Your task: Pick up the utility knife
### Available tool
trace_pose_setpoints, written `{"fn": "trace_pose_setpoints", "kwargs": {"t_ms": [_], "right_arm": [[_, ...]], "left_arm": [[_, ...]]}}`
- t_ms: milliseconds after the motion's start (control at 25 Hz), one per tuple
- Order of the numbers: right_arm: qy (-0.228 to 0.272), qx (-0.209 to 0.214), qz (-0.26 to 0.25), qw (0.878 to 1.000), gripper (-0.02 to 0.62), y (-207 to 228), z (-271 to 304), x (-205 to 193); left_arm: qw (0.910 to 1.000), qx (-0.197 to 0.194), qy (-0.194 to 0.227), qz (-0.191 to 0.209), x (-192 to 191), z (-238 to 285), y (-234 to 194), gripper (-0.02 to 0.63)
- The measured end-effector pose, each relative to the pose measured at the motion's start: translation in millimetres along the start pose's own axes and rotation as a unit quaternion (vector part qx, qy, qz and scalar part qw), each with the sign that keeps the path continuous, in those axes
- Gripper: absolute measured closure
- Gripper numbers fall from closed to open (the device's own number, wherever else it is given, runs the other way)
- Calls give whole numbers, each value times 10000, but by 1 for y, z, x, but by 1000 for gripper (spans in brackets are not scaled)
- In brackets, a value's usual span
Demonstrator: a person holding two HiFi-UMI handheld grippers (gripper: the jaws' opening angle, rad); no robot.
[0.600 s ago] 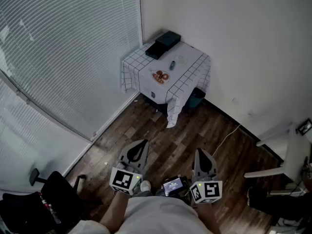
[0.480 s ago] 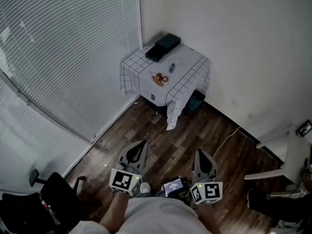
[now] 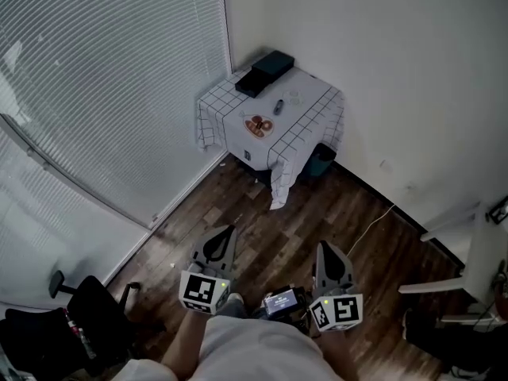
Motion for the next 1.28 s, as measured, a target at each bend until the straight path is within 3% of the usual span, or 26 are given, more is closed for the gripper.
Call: {"fn": "trace_pose_setpoints", "kwargs": {"t_ms": [320, 600, 840, 1280], "right_arm": [[-117, -42, -23, 9999, 589, 20, -2, -5], [-35, -204, -83, 9998, 589, 40, 24, -4], [-32, -338, -174, 9993, 589, 61, 79, -8], [-41, -379, -178, 9991, 589, 76, 198, -18]], "left_arm": [[9997, -28, 221, -110, -2, 10, 11, 600], [9992, -149, 301, -197, -7, 50, 0, 600], [9989, -289, 374, 2, -5, 108, -22, 600], [9985, -333, 361, -233, -12, 190, -96, 600]]}}
Point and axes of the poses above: the fingertips, and each gripper's own axes: z forward along the fingers, y to its right, x out of its top, the point moved 9 cm from there along -z, backward along the fingers, and after that the axes turned 10 degrees about y, right-handed, at the moved point
